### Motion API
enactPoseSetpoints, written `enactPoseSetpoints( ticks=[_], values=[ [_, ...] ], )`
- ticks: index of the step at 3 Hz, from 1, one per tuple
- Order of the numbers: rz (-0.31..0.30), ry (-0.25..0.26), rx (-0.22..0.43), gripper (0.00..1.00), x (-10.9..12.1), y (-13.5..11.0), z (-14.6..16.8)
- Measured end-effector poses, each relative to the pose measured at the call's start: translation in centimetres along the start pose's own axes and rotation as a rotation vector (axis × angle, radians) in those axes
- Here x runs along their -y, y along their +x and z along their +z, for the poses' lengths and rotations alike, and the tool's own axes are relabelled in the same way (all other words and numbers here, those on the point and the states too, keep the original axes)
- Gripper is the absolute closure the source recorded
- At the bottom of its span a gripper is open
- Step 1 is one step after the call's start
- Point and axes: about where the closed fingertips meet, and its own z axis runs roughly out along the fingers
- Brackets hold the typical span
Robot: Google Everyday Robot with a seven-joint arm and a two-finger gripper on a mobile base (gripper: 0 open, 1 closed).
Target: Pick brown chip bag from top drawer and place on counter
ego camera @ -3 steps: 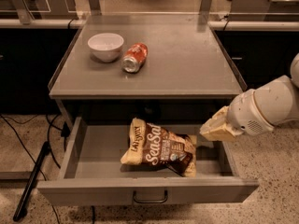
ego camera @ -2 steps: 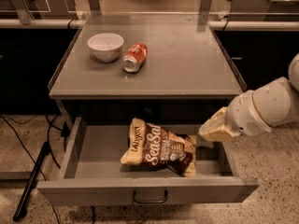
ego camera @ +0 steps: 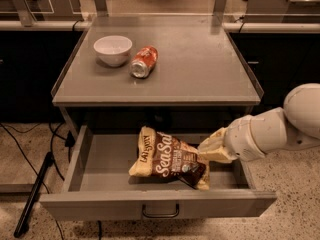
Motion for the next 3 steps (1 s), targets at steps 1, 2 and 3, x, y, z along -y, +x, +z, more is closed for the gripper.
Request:
enactPoseSetpoints(
  ticks=[1, 2, 3],
  values=[
    [-0.037, 0.002, 0.019, 0.73, -0.2, -0.4, 2.0],
    [-0.070, 0.000, 0.014, 0.50, -0.1, -0.7, 3.6],
    [-0.092, -0.001, 0.002, 0.27, 0.2, -0.9, 4.7]
  ],
)
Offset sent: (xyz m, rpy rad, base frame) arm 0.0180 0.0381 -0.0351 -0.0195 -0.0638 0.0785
